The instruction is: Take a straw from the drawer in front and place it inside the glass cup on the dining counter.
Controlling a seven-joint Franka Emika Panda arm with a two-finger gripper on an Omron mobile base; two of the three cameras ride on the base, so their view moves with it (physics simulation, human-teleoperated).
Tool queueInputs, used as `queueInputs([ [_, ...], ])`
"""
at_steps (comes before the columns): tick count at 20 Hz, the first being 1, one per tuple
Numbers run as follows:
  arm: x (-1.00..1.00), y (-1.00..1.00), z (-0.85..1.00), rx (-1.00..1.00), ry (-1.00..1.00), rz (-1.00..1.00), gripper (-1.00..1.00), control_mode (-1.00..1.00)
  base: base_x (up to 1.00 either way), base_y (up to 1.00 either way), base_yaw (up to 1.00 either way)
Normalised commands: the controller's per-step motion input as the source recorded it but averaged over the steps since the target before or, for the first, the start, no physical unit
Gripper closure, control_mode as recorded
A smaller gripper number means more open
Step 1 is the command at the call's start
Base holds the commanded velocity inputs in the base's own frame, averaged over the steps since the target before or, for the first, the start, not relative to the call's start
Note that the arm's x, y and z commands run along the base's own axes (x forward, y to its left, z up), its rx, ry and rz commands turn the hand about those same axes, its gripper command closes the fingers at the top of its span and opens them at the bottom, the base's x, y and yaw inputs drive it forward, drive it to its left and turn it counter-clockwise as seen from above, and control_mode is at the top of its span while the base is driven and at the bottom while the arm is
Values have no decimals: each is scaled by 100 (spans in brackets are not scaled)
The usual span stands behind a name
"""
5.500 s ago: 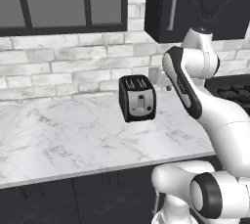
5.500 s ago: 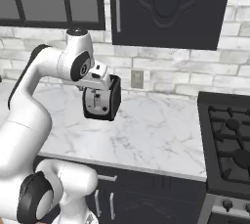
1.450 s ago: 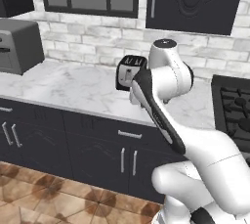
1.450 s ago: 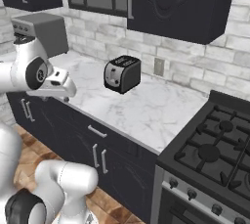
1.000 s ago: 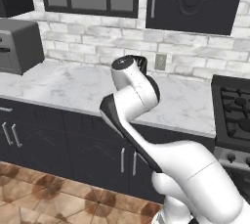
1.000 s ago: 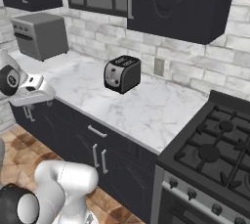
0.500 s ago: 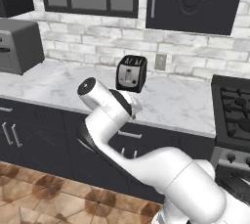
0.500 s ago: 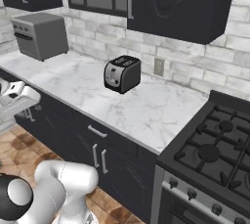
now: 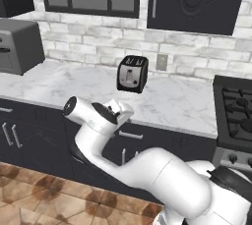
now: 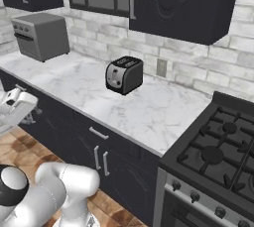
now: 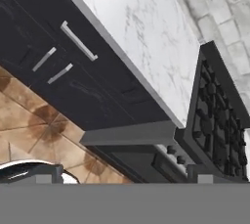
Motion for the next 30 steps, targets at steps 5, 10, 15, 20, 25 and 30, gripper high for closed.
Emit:
queueInputs([
  [5, 42, 0, -27, -16, 0, 0, -100, -100, 0, 0, 0],
  [10, 42, -3, -36, -14, 0, 0, -100, -100, 0, 0, 0],
  [15, 36, -3, -44, -13, 0, 0, -100, -100, 0, 0, 0],
  [20, 40, -7, -45, -12, 0, 0, -100, -100, 0, 0, 0],
  [25, 36, -2, -41, -12, 0, 0, -100, -100, 0, 0, 0],
  [30, 17, 0, -42, -12, 0, 0, -100, -100, 0, 0, 0],
])
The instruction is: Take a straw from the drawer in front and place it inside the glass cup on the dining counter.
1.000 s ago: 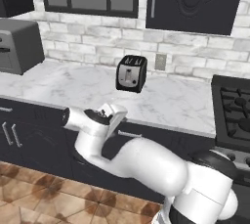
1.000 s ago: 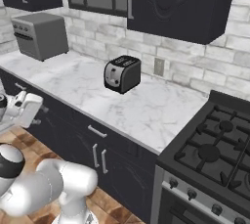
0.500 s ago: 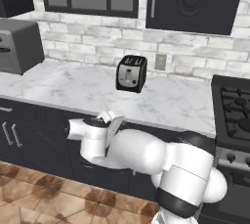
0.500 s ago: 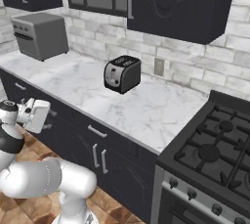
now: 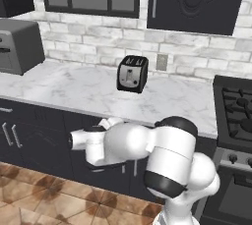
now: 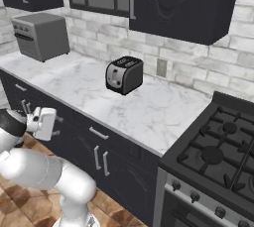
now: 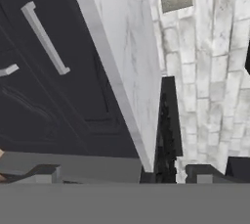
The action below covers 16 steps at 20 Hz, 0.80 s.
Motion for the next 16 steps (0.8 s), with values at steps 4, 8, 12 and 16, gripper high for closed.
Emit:
queueInputs([
  [4, 13, 0, -41, -11, 0, 0, -100, -100, 0, 0, 0],
  [8, 13, 0, -34, -10, 0, 0, -100, -100, 0, 0, 0],
  [12, 15, -2, -28, -9, 0, 0, -100, -100, 0, 0, 0],
  [16, 19, -4, -25, -8, 0, 0, -100, -100, 0, 0, 0],
])
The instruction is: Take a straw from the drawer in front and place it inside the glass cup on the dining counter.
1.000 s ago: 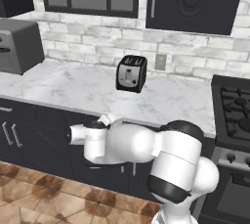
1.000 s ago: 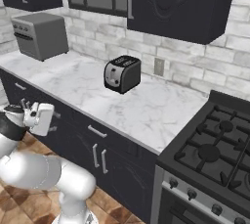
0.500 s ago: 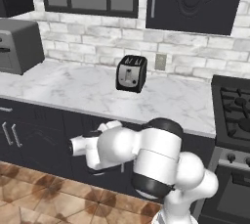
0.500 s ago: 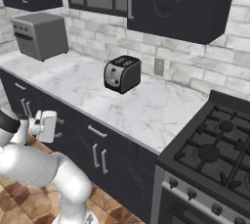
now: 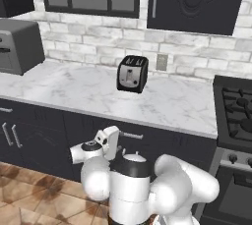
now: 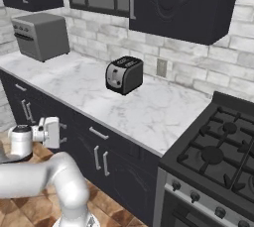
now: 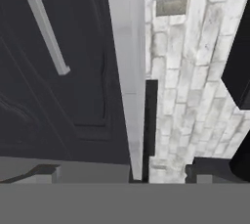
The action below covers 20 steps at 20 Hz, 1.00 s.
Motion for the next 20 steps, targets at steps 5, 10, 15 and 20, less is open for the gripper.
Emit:
queueInputs([
  [5, 23, -8, -23, -6, 0, 0, -100, -100, 0, 0, 0],
  [10, 25, -15, -22, -3, 0, 0, -100, -100, 0, 0, 0],
  [15, 24, -21, -24, 0, 0, 0, -100, -100, 0, 0, 0],
  [20, 21, -26, -20, 0, 0, 0, -100, -100, 0, 0, 0],
])
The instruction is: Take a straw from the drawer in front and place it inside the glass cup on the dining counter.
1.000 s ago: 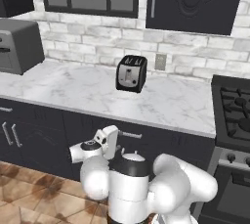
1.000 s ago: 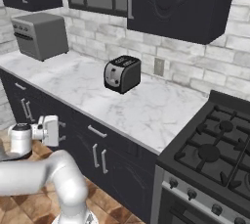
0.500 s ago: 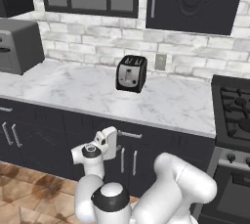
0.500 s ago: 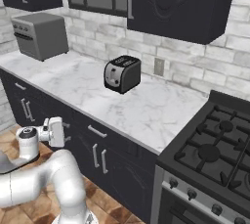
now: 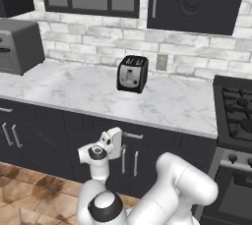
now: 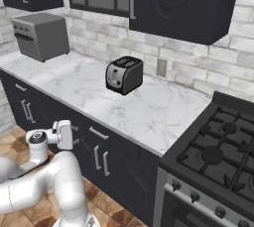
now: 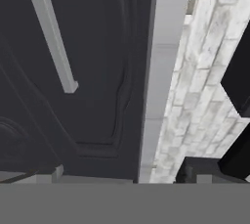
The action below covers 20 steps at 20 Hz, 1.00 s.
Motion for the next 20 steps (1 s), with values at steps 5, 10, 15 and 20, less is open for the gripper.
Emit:
queueInputs([
  [5, 26, -20, -22, 0, 0, 2, -100, -100, 0, 0, 0],
  [10, 34, -9, -28, 0, 0, 6, -100, -100, 0, 0, 0],
  [15, 41, -1, -33, 0, 0, 7, -100, -100, 0, 0, 0],
  [20, 37, 0, -36, 0, 0, 6, -100, -100, 0, 0, 0],
])
